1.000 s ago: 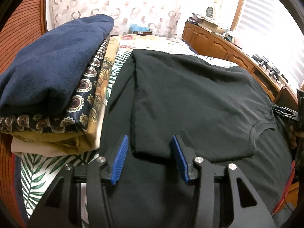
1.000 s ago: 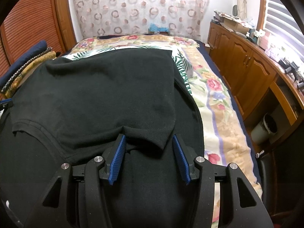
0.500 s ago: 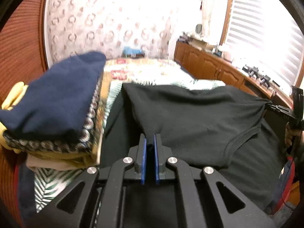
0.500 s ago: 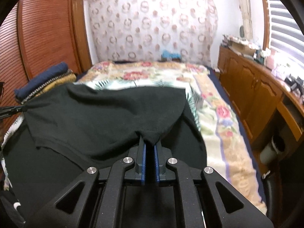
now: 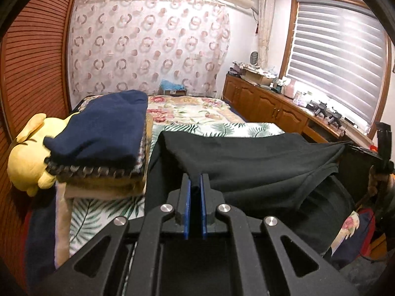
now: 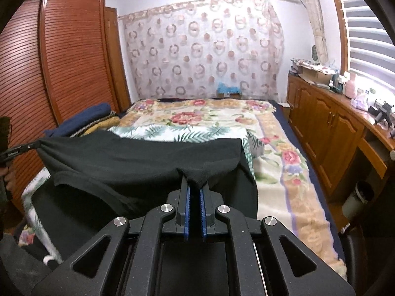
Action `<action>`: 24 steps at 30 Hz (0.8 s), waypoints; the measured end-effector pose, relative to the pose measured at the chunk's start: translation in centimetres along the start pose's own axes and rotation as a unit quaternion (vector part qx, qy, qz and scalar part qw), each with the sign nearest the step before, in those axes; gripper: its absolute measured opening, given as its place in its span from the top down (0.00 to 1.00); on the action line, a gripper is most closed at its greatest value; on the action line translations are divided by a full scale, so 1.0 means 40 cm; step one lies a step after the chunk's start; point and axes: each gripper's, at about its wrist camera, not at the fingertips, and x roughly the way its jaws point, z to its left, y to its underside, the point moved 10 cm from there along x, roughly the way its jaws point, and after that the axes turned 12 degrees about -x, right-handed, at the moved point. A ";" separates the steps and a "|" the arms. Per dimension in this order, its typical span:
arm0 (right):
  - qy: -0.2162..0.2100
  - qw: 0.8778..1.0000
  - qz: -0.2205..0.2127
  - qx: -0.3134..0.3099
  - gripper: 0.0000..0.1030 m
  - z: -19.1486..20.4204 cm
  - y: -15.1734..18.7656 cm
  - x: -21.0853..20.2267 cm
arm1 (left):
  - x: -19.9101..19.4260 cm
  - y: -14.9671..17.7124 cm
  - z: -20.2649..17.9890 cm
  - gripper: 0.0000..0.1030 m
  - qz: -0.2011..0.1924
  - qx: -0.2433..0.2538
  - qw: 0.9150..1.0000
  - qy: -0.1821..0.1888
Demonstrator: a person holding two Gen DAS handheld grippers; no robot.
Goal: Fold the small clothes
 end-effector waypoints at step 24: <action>-0.015 0.992 0.118 -0.038 0.96 0.161 0.197 -0.027 | 0.005 0.202 0.068 0.95 0.074 -0.025 0.996 -0.051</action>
